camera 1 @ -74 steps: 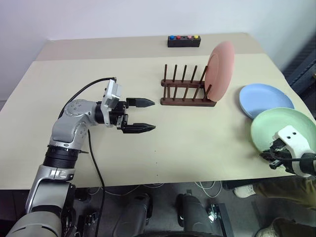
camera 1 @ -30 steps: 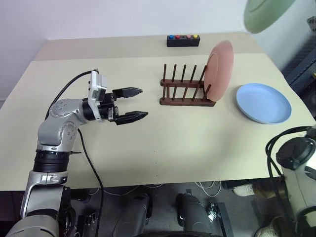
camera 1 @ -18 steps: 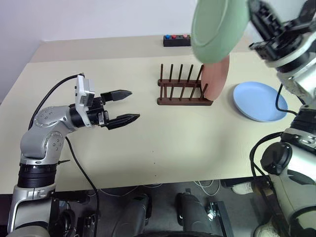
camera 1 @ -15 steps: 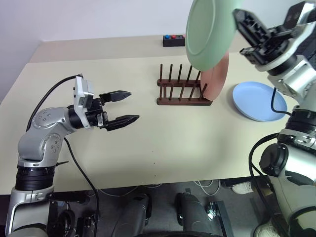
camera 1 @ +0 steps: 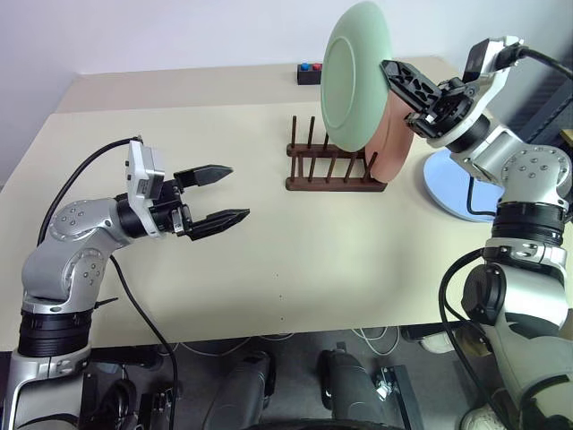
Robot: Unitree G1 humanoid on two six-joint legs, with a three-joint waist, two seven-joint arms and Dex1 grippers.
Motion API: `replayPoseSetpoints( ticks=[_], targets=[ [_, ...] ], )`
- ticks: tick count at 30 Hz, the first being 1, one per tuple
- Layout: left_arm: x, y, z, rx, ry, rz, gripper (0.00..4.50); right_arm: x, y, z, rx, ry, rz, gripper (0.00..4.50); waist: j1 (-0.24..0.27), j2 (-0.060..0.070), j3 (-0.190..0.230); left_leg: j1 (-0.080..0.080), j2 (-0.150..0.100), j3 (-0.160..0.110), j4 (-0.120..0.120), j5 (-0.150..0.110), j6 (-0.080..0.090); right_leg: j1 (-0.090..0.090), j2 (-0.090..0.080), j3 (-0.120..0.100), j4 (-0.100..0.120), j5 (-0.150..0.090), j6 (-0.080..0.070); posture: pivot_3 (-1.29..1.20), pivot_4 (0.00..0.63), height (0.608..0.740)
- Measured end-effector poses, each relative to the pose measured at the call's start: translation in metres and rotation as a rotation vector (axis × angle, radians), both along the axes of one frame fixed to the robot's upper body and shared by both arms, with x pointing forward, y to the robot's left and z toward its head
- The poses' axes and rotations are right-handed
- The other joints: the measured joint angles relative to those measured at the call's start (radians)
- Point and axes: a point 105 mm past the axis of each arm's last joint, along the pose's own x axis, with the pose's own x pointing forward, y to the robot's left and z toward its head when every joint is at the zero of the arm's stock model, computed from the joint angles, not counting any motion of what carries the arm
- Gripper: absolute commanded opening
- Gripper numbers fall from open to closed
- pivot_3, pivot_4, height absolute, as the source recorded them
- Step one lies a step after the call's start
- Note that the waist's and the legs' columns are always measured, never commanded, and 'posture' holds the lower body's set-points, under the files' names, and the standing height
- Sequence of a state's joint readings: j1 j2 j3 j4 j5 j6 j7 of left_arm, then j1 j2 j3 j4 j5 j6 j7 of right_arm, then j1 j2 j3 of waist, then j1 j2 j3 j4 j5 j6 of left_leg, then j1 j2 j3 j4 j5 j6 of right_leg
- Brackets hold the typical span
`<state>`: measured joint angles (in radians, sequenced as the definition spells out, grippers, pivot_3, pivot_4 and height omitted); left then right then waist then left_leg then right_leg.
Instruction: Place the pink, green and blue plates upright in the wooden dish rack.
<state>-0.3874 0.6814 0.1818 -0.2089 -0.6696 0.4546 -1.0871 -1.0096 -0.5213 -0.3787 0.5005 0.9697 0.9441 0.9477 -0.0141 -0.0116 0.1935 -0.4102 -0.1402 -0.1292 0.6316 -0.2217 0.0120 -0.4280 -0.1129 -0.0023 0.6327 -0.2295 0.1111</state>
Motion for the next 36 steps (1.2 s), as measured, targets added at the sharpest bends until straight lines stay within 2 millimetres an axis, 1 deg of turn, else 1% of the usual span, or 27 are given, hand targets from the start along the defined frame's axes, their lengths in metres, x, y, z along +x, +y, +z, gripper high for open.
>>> replayPoseSetpoints(
  ticks=[8, 13, 20, 25, 32, 33, 35, 36],
  targets=[
    [-0.001, 0.000, 0.001, -0.003, 0.001, -0.005, 4.50, 0.005, -0.004, -0.005, -0.008, 0.006, -0.035, 0.05, 0.000, 0.000, 0.000, 0.000, 0.000, 0.000, 0.000, 0.000, 0.000, 0.000, 0.000, 0.000, 0.000, 0.000, 0.000, 0.00, 0.150, 0.740],
    [-0.001, 0.000, 0.001, -0.003, 0.001, -0.005, 4.50, 0.012, -0.010, -0.020, -0.010, 0.051, -0.076, 0.05, 0.000, 0.000, 0.000, 0.000, 0.000, 0.000, 0.000, 0.000, 0.000, 0.000, 0.000, 0.000, 0.000, 0.000, 0.000, 0.00, 0.150, 0.740],
    [-0.001, -0.001, 0.002, -0.004, 0.000, -0.010, 4.50, 0.019, -0.013, -0.028, -0.026, 0.062, -0.122, 0.05, -0.002, 0.000, 0.000, 0.000, 0.000, 0.000, 0.000, 0.000, 0.000, 0.000, 0.000, 0.000, 0.000, 0.000, 0.000, 0.00, 0.150, 0.740],
    [-0.002, -0.001, 0.001, 0.001, 0.008, -0.008, 4.50, 0.024, -0.007, -0.041, -0.062, 0.099, -0.124, 0.05, -0.002, 0.000, 0.000, 0.000, 0.000, 0.000, 0.000, 0.000, 0.000, 0.000, 0.000, 0.000, 0.000, 0.000, 0.000, 0.00, 0.150, 0.740],
    [-0.004, -0.002, 0.003, 0.008, -0.001, -0.011, 4.50, 0.026, -0.005, -0.047, -0.090, 0.119, -0.130, 0.05, -0.001, 0.000, 0.000, 0.000, 0.000, 0.000, 0.000, 0.000, 0.000, 0.000, 0.000, 0.000, 0.000, 0.000, 0.000, 0.00, 0.150, 0.740],
    [-0.004, -0.003, 0.003, 0.009, -0.003, -0.013, 4.50, 0.026, -0.004, -0.047, -0.091, 0.120, -0.128, 0.30, -0.001, 0.000, 0.000, 0.000, 0.000, 0.000, 0.000, 0.000, 0.000, 0.000, 0.000, 0.000, 0.000, 0.000, 0.000, 0.00, 0.150, 0.740],
    [-0.004, -0.002, 0.003, 0.009, -0.001, -0.012, 4.50, 0.026, -0.003, -0.048, -0.101, 0.124, -0.124, 0.94, -0.002, 0.000, 0.000, 0.000, 0.000, 0.000, 0.000, 0.000, 0.000, 0.000, 0.000, 0.000, 0.000, 0.000, 0.000, 0.00, 0.150, 0.740],
    [-0.004, -0.002, 0.002, 0.009, 0.000, -0.012, 4.50, 0.026, -0.003, -0.049, -0.107, 0.126, -0.124, 1.37, -0.003, 0.000, 0.000, 0.000, 0.000, 0.000, 0.000, 0.000, 0.000, 0.000, 0.000, 0.000, 0.000, 0.000, 0.000, 0.00, 0.150, 0.740]
  ],
)
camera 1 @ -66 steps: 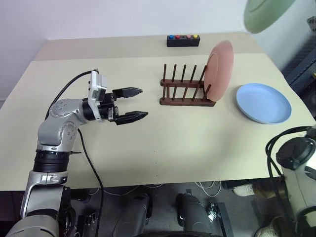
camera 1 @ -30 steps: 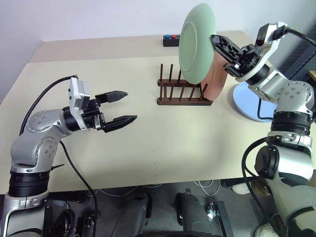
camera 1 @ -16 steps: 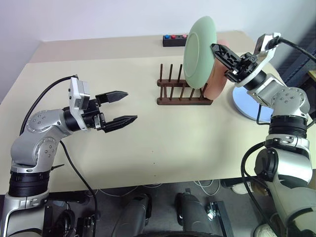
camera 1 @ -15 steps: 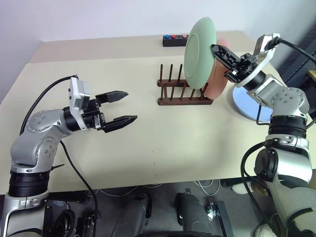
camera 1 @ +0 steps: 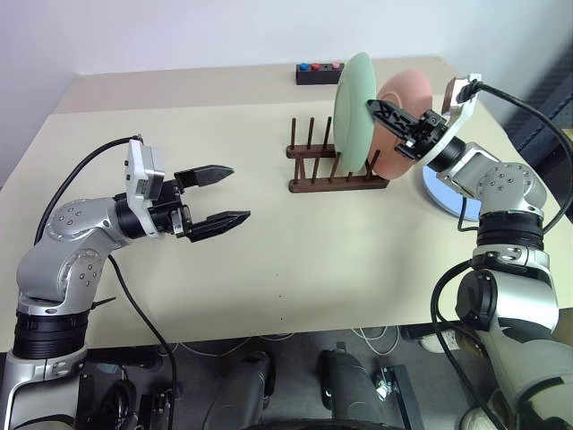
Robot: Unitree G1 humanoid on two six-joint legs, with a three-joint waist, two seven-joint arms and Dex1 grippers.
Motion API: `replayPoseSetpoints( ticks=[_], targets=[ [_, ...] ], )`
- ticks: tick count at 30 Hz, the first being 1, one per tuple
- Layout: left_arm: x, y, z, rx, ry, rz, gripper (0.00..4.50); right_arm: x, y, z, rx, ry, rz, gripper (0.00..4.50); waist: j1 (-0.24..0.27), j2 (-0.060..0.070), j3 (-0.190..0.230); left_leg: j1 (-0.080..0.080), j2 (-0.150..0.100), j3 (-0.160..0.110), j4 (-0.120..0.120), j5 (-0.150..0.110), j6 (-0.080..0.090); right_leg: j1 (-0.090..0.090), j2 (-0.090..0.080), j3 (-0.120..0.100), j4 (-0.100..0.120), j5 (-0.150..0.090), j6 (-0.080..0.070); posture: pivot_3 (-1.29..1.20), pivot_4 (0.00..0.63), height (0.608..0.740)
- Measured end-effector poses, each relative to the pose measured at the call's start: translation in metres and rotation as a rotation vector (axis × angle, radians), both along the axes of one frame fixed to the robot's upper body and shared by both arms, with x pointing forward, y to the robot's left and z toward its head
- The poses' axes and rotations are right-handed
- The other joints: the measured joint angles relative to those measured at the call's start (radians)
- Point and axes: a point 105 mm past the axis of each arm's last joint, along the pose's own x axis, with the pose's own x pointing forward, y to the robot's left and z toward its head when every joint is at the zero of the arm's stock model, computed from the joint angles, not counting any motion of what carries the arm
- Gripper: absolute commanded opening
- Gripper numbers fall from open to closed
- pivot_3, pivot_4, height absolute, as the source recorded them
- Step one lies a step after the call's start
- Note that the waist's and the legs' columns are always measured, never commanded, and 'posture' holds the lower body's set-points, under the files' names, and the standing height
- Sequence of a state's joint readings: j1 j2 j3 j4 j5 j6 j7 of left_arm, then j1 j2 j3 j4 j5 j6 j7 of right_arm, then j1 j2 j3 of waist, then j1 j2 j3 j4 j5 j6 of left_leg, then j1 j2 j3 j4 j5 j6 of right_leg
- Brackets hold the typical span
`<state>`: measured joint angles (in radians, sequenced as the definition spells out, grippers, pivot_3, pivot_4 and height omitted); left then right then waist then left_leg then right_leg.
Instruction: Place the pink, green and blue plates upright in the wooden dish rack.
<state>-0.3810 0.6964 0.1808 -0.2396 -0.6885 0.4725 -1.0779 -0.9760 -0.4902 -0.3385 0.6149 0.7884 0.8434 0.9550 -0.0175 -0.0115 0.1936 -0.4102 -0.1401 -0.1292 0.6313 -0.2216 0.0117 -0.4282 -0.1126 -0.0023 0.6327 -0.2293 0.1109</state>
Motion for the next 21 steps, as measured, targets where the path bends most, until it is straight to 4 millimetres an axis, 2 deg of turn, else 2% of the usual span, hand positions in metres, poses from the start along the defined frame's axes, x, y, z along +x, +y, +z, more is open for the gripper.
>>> replayPoseSetpoints(
  ticks=[1, 6, 7, 21],
  targets=[
    [-0.0001, 0.0003, -0.0010, 0.000, 0.003, 0.001, 4.50, 0.0001, 0.0005, -0.0005, -0.004, 0.002, 0.000, 1.76, -0.001, 0.000, 0.000, 0.000, 0.000, 0.000, 0.000, 0.000, 0.000, 0.000, 0.000, 0.000, 0.000, 0.000, 0.000, 0.00, 0.150, 0.740],
    [-0.0003, 0.0005, -0.0018, 0.000, 0.006, 0.002, 4.50, 0.0007, 0.0020, -0.0027, -0.026, 0.003, -0.001, 4.35, 0.001, 0.000, 0.000, 0.000, 0.000, 0.000, 0.000, 0.000, 0.000, 0.000, 0.000, 0.000, 0.000, 0.000, 0.000, 0.00, 0.150, 0.740],
    [-0.0003, 0.0005, -0.0018, 0.000, 0.006, 0.002, 4.50, 0.0008, 0.0021, -0.0024, -0.031, -0.002, -0.004, 4.48, 0.001, 0.000, 0.000, 0.000, 0.000, 0.000, 0.000, 0.000, 0.000, 0.000, 0.000, 0.000, 0.000, 0.000, 0.000, 0.00, 0.150, 0.740],
    [-0.0005, -0.0002, -0.0016, 0.001, 0.006, -0.004, 4.50, -0.0064, 0.0014, 0.0063, -0.214, -0.159, -0.050, 4.48, 0.002, 0.000, 0.000, 0.000, 0.000, 0.000, 0.000, 0.000, 0.000, 0.000, 0.000, 0.000, 0.000, 0.000, 0.000, 0.00, 0.150, 0.740]
  ],
)
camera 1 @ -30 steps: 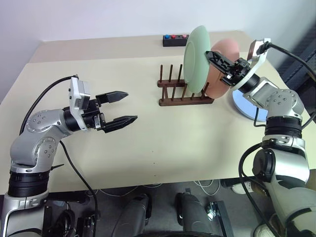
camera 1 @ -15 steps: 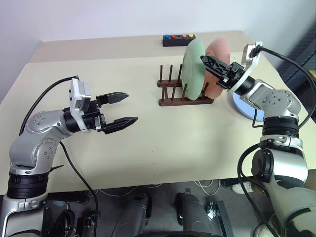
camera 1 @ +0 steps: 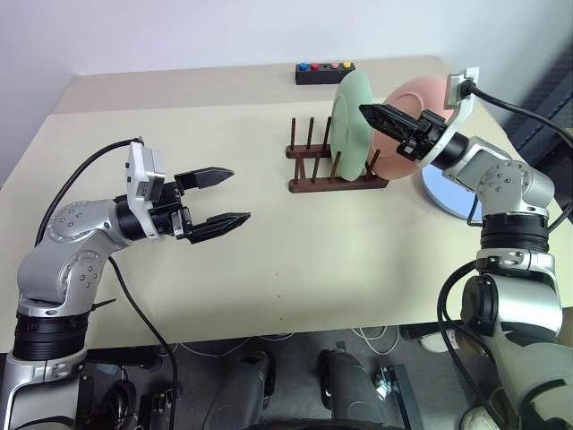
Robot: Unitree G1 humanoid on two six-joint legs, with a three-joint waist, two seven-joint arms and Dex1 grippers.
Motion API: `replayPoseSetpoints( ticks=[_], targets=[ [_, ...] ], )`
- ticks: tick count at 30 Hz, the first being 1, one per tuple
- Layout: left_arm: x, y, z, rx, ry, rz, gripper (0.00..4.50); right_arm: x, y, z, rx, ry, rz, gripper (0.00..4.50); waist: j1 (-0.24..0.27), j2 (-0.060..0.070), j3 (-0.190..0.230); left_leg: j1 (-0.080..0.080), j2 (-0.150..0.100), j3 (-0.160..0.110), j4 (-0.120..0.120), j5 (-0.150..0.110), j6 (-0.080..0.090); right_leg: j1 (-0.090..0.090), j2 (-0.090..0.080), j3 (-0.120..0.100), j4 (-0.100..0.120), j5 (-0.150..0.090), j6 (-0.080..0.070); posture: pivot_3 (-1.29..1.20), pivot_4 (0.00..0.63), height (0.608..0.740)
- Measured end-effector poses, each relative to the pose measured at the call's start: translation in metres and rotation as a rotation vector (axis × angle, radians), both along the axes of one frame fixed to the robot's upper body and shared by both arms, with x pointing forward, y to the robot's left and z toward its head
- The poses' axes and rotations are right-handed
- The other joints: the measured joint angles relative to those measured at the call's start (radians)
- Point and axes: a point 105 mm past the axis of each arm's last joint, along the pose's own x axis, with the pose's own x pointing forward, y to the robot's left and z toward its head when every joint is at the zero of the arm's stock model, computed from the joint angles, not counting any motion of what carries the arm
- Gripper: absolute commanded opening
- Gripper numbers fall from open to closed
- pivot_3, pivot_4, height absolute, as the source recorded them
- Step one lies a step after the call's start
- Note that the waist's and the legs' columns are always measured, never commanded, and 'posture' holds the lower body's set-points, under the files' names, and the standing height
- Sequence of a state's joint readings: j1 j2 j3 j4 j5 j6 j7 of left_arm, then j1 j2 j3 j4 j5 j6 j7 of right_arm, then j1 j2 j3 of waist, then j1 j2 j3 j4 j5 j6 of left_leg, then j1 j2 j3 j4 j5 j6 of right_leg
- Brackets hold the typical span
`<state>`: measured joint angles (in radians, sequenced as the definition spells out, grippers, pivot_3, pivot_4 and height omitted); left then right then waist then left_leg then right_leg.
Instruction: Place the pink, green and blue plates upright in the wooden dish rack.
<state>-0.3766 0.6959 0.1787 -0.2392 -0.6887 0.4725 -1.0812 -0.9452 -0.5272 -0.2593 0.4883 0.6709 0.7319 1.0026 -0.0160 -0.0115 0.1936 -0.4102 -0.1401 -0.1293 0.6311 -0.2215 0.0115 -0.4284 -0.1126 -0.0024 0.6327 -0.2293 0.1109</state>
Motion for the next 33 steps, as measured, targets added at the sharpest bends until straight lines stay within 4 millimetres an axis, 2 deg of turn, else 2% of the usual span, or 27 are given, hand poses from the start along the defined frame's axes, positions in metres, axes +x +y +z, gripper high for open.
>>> replayPoseSetpoints(
  ticks=[4, 8, 14, 17, 20, 25, 29, 31, 33],
  targets=[
    [0.000, 0.000, 0.000, 0.000, 0.000, -0.001, 4.50, -0.001, 0.000, -0.001, -0.091, -0.066, -0.031, 4.48, 0.000, 0.000, 0.000, 0.000, 0.000, 0.000, 0.000, 0.000, 0.000, 0.000, 0.000, 0.000, 0.000, 0.000, 0.000, 0.00, 0.150, 0.740],
    [0.000, 0.000, 0.000, 0.000, -0.001, -0.002, 4.50, 0.004, -0.011, 0.006, -0.146, -0.151, -0.122, 4.48, 0.001, 0.000, 0.000, 0.000, 0.000, 0.000, 0.000, 0.000, 0.000, 0.000, 0.000, 0.000, 0.000, 0.000, 0.000, 0.00, 0.150, 0.740],
    [0.000, -0.001, 0.001, 0.000, -0.002, -0.003, 4.50, 0.008, -0.037, 0.020, -0.106, -0.232, -0.260, 4.48, 0.002, 0.000, 0.000, 0.000, 0.000, 0.000, 0.000, 0.000, 0.000, 0.000, 0.000, 0.000, 0.000, 0.000, 0.000, 0.00, 0.150, 0.740],
    [0.001, -0.002, 0.002, 0.003, -0.008, -0.007, 4.50, 0.002, -0.054, 0.033, -0.104, -0.284, -0.303, 4.48, 0.004, 0.000, 0.000, 0.000, 0.000, 0.000, 0.000, 0.000, 0.000, 0.000, 0.000, 0.000, 0.000, 0.000, 0.000, 0.00, 0.150, 0.740],
    [0.001, -0.006, 0.001, 0.001, -0.011, -0.015, 4.50, -0.011, -0.070, 0.041, -0.200, -0.340, -0.308, 4.48, 0.007, 0.000, 0.000, 0.000, 0.000, 0.000, 0.000, 0.000, 0.000, 0.001, 0.000, 0.000, 0.000, 0.000, 0.000, 0.00, 0.150, 0.740],
    [-0.003, -0.019, -0.008, 0.004, 0.017, -0.062, 4.50, -0.034, -0.097, 0.017, -0.350, -0.260, -0.228, 4.48, 0.004, 0.000, 0.000, 0.000, 0.000, 0.001, 0.000, 0.000, 0.001, 0.001, -0.001, 0.000, -0.001, 0.000, 0.000, 0.00, 0.150, 0.740],
    [-0.007, -0.035, -0.016, 0.002, 0.036, -0.098, 4.50, -0.051, -0.121, 0.012, -0.471, -0.222, -0.234, 4.48, 0.003, 0.001, 0.000, 0.001, 0.001, 0.001, 0.000, 0.000, 0.000, 0.001, 0.000, 0.000, -0.001, 0.000, 0.000, 0.00, 0.150, 0.740],
    [-0.007, -0.041, -0.023, 0.017, 0.050, -0.096, 4.50, -0.058, -0.136, -0.009, -0.633, -0.170, -0.253, 4.48, 0.005, 0.001, 0.000, 0.001, 0.000, 0.001, 0.000, 0.000, 0.000, 0.002, 0.000, 0.000, -0.001, 0.000, 0.000, 0.00, 0.150, 0.740],
    [-0.007, -0.049, -0.032, 0.035, 0.073, -0.104, 4.50, -0.058, -0.144, -0.041, -0.777, -0.086, -0.251, 4.48, 0.003, 0.001, 0.000, 0.001, 0.000, 0.002, 0.001, 0.000, 0.001, 0.002, -0.001, 0.000, -0.001, 0.000, 0.000, 0.00, 0.150, 0.740]
  ],
)
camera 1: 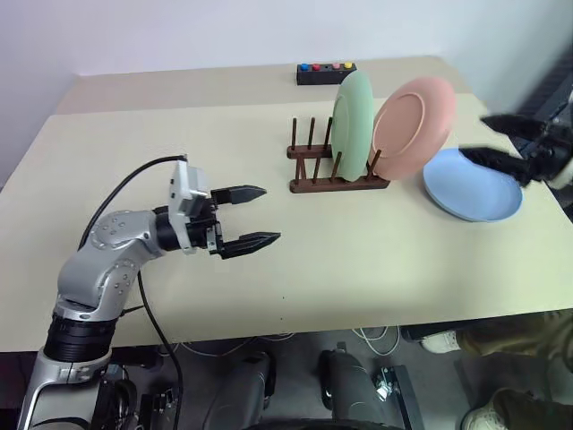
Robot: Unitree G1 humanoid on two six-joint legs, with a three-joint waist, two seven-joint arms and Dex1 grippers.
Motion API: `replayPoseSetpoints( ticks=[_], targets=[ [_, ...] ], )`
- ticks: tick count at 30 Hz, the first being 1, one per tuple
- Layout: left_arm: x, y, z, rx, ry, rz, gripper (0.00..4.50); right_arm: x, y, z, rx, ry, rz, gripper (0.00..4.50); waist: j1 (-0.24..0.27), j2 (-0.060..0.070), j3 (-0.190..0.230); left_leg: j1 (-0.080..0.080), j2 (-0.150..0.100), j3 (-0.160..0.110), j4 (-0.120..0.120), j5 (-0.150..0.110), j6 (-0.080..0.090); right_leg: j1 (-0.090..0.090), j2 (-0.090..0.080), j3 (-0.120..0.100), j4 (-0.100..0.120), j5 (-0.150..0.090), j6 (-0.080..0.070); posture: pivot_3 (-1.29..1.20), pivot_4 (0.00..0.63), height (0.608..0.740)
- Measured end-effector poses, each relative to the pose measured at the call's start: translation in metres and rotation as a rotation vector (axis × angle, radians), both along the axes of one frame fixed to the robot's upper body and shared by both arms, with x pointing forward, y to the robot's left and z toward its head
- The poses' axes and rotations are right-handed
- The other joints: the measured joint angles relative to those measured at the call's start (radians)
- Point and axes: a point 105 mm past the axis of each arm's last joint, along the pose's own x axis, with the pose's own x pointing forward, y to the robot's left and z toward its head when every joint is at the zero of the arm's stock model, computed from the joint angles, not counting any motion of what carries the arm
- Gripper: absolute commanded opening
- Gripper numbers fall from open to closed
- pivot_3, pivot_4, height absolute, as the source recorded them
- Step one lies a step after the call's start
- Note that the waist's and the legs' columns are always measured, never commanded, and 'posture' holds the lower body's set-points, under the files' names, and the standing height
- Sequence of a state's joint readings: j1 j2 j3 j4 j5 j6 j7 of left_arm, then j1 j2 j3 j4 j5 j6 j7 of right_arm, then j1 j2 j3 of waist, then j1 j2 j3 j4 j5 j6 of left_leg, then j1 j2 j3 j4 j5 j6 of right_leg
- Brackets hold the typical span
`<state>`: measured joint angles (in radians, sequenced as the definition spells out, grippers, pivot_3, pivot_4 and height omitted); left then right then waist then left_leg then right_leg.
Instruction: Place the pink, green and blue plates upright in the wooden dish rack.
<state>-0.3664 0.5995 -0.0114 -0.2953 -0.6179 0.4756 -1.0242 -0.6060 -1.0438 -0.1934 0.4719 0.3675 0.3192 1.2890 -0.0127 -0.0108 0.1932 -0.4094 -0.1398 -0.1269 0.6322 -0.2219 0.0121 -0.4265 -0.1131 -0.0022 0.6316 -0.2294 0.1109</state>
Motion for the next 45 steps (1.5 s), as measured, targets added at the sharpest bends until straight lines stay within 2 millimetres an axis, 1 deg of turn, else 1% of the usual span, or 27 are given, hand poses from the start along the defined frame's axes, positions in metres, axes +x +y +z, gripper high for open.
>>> replayPoseSetpoints(
  ticks=[1, 2, 4, 8, 10, 11, 13, 15, 16, 18, 21, 22, 25, 27, 29, 30, 31, 32, 35, 36, 38, 39, 40, 41, 42, 43, 45],
  targets=[
    [0.001, -0.007, -0.004, 0.001, 0.006, 0.003, 4.50, 0.002, -0.004, -0.023, -0.086, 0.067, -0.028, 4.48, -0.001, 0.001, 0.000, 0.000, 0.000, 0.001, 0.000, 0.000, 0.000, 0.000, 0.000, 0.001, 0.000, 0.000, 0.000, 0.00, 0.150, 0.740],
    [0.002, -0.014, -0.007, 0.003, 0.008, 0.002, 4.50, 0.003, -0.007, -0.040, -0.152, 0.116, -0.051, 4.48, -0.001, 0.001, 0.000, 0.001, 0.000, 0.002, 0.000, 0.000, 0.000, 0.000, 0.000, 0.002, 0.000, 0.000, 0.000, 0.00, 0.150, 0.740],
    [0.005, -0.023, -0.009, 0.015, 0.003, 0.005, 4.50, 0.007, -0.011, -0.058, -0.222, 0.161, -0.087, 4.48, -0.001, 0.002, 0.000, 0.001, 0.000, 0.003, 0.000, 0.000, 0.000, -0.001, 0.000, 0.002, 0.001, 0.000, 0.000, 0.00, 0.150, 0.740],
    [0.016, -0.033, -0.010, 0.061, -0.032, 0.053, 4.50, 0.023, -0.009, -0.069, -0.260, 0.159, -0.139, 4.48, -0.001, 0.002, 0.000, 0.001, 0.000, 0.003, 0.000, 0.000, 0.000, -0.001, 0.000, 0.003, 0.001, 0.000, 0.000, 0.00, 0.150, 0.740],
    [0.017, -0.035, -0.016, 0.074, -0.024, 0.073, 4.50, 0.029, -0.016, -0.076, -0.317, 0.166, -0.178, 4.48, 0.002, 0.002, 0.000, 0.001, 0.000, 0.003, -0.001, 0.001, -0.001, -0.001, 0.001, 0.003, 0.000, 0.000, 0.000, 0.00, 0.150, 0.740],
    [0.016, -0.036, -0.018, 0.076, -0.018, 0.075, 4.50, 0.030, -0.019, -0.079, -0.323, 0.173, -0.196, 4.48, 0.002, 0.002, 0.000, 0.001, 0.000, 0.003, -0.001, 0.003, -0.005, -0.001, 0.000, 0.003, 0.000, 0.000, 0.000, 0.00, 0.150, 0.740],
    [0.015, -0.038, -0.021, 0.073, -0.008, 0.074, 4.50, 0.036, -0.021, -0.086, -0.313, 0.192, -0.229, 3.96, 0.002, 0.002, 0.000, 0.001, 0.000, 0.003, -0.001, 0.003, -0.005, -0.001, 0.000, 0.003, 0.000, 0.000, 0.000, 0.00, 0.150, 0.740],
    [0.012, -0.040, -0.022, 0.073, -0.002, 0.068, 4.50, 0.037, -0.024, -0.091, -0.339, 0.210, -0.245, 3.19, 0.003, 0.002, 0.000, 0.001, 0.000, 0.003, -0.001, 0.003, -0.005, -0.001, 0.000, 0.003, 0.000, 0.000, 0.000, 0.00, 0.150, 0.740],
    [0.010, -0.040, -0.023, 0.073, 0.002, 0.067, 4.50, 0.037, -0.027, -0.093, -0.355, 0.219, -0.254, 2.62, 0.003, 0.002, 0.000, 0.001, 0.000, 0.003, -0.001, 0.003, -0.005, -0.001, 0.000, 0.003, 0.000, 0.000, 0.000, 0.00, 0.150, 0.740],
    [0.008, -0.040, -0.023, 0.064, 0.016, 0.058, 4.50, 0.038, -0.031, -0.092, -0.363, 0.224, -0.270, 1.65, 0.002, 0.002, 0.000, 0.001, 0.000, 0.003, -0.001, 0.003, -0.005, 0.000, 0.000, 0.003, 0.000, 0.000, 0.000, 0.00, 0.150, 0.740],
    [0.006, -0.041, -0.022, 0.063, 0.014, 0.050, 4.50, 0.041, -0.034, -0.089, -0.379, 0.217, -0.287, 0.11, 0.001, 0.002, 0.000, 0.001, 0.000, 0.003, -0.001, 0.003, -0.005, 0.000, 0.001, 0.003, 0.000, 0.000, 0.000, 0.00, 0.150, 0.740],
    [0.006, -0.041, -0.022, 0.064, 0.014, 0.050, 4.50, 0.042, -0.034, -0.086, -0.384, 0.204, -0.289, 0.04, 0.001, 0.002, 0.000, 0.001, 0.000, 0.003, -0.001, 0.003, -0.005, 0.000, 0.001, 0.003, 0.001, 0.000, 0.000, 0.00, 0.150, 0.740],
    [0.006, -0.040, -0.021, 0.062, 0.015, 0.048, 4.50, 0.051, -0.035, -0.067, -0.352, 0.139, -0.325, 0.04, 0.000, 0.002, 0.000, 0.001, 0.000, 0.003, -0.001, 0.003, -0.005, 0.000, 0.001, 0.003, 0.001, 0.000, 0.000, 0.00, 0.150, 0.740],
    [0.007, -0.038, -0.019, 0.051, 0.014, 0.055, 4.50, 0.058, -0.040, -0.052, -0.305, 0.074, -0.393, 0.04, 0.001, 0.002, 0.000, 0.001, 0.000, 0.003, -0.001, 0.003, -0.005, -0.001, 0.001, 0.003, 0.001, 0.000, 0.000, 0.00, 0.150, 0.740],
    [0.010, -0.034, -0.015, 0.038, 0.009, 0.067, 4.50, 0.069, -0.047, -0.027, -0.230, -0.040, -0.506, 0.04, 0.001, 0.002, 0.000, 0.001, 0.000, 0.003, -0.001, 0.003, -0.005, -0.001, 0.001, 0.003, 0.000, 0.000, 0.000, 0.00, 0.150, 0.740],
    [0.010, -0.034, -0.015, 0.037, 0.008, 0.067, 4.50, 0.071, -0.049, -0.019, -0.208, -0.070, -0.532, 0.04, 0.001, 0.002, 0.000, 0.001, 0.000, 0.003, -0.001, 0.003, -0.005, -0.001, 0.001, 0.003, 0.000, 0.000, 0.000, 0.00, 0.150, 0.740],
    [0.010, -0.034, -0.015, 0.036, 0.010, 0.065, 4.50, 0.076, -0.049, -0.006, -0.164, -0.121, -0.567, 0.04, -0.001, 0.002, 0.000, 0.001, 0.000, 0.003, -0.001, 0.003, -0.005, -0.001, 0.001, 0.003, 0.000, 0.000, 0.000, 0.00, 0.150, 0.740],
    [0.010, -0.033, -0.015, 0.036, 0.014, 0.065, 4.50, 0.080, -0.048, 0.006, -0.111, -0.169, -0.596, 0.04, -0.003, 0.002, 0.000, 0.001, 0.000, 0.003, -0.001, 0.003, -0.005, -0.001, 0.001, 0.003, 0.001, 0.000, 0.000, 0.00, 0.150, 0.740],
    [0.013, -0.031, -0.016, 0.032, 0.020, 0.071, 4.50, 0.091, -0.032, 0.054, 0.207, -0.311, -0.600, 0.04, -0.008, 0.002, 0.000, 0.001, 0.000, 0.003, -0.002, 0.003, -0.005, -0.001, 0.001, 0.003, 0.001, 0.000, 0.000, 0.00, 0.150, 0.740],
    [0.013, -0.031, -0.015, 0.028, 0.020, 0.071, 4.50, 0.093, -0.021, 0.076, 0.358, -0.358, -0.551, 0.04, -0.008, 0.003, 0.000, 0.001, 0.000, 0.003, -0.002, 0.003, -0.005, -0.001, 0.001, 0.003, 0.001, 0.000, 0.000, 0.00, 0.150, 0.740],
    [0.013, -0.029, -0.011, 0.009, 0.020, 0.073, 4.50, 0.089, 0.003, 0.115, 0.635, -0.412, -0.383, 0.04, -0.003, 0.002, 0.000, 0.001, 0.001, 0.002, -0.002, 0.003, -0.005, -0.001, 0.002, 0.003, 0.000, 0.000, 0.000, 0.00, 0.150, 0.740],
    [0.014, -0.028, -0.010, 0.005, 0.016, 0.076, 4.50, 0.086, 0.010, 0.126, 0.698, -0.422, -0.322, 0.04, -0.002, 0.002, 0.000, 0.001, 0.001, 0.002, -0.002, 0.003, -0.005, -0.001, 0.003, 0.003, 0.000, 0.000, 0.000, 0.00, 0.150, 0.740],
    [0.015, -0.026, -0.006, -0.011, 0.012, 0.083, 4.50, 0.078, 0.024, 0.141, 0.833, -0.419, -0.187, 0.04, 0.000, 0.003, 0.000, 0.001, 0.001, 0.001, -0.002, 0.003, -0.004, -0.001, 0.003, 0.003, 0.000, 0.000, 0.000, 0.00, 0.150, 0.740],
    [0.016, -0.022, -0.003, -0.024, 0.009, 0.094, 4.50, 0.071, 0.036, 0.151, 0.929, -0.407, -0.076, 0.04, 0.001, 0.003, 0.000, 0.000, 0.001, 0.001, -0.002, 0.002, -0.003, -0.001, 0.003, 0.003, 0.000, 0.000, 0.000, 0.00, 0.150, 0.740],
    [0.018, -0.017, 0.001, -0.038, 0.001, 0.111, 4.50, 0.060, 0.053, 0.164, 1.032, -0.383, 0.071, 0.04, 0.002, 0.003, 0.000, 0.000, 0.001, 0.000, -0.001, 0.000, 0.000, -0.001, 0.002, 0.003, 0.000, 0.000, 0.000, 0.00, 0.150, 0.740],
    [0.018, -0.015, 0.003, -0.043, -0.002, 0.117, 4.50, 0.056, 0.059, 0.168, 1.063, -0.371, 0.124, 0.04, 0.003, 0.003, 0.000, 0.000, 0.000, 0.000, -0.001, 0.000, 0.000, -0.001, 0.002, 0.003, 0.000, 0.000, 0.000, 0.00, 0.150, 0.740],
    [0.021, -0.006, 0.007, -0.051, -0.013, 0.147, 4.50, 0.037, 0.078, 0.182, 1.163, -0.331, 0.302, 0.04, 0.005, 0.003, 0.000, 0.000, 0.000, -0.001, -0.001, 0.000, 0.000, -0.001, 0.001, 0.002, 0.000, 0.000, 0.000, 0.00, 0.150, 0.740]
  ],
)
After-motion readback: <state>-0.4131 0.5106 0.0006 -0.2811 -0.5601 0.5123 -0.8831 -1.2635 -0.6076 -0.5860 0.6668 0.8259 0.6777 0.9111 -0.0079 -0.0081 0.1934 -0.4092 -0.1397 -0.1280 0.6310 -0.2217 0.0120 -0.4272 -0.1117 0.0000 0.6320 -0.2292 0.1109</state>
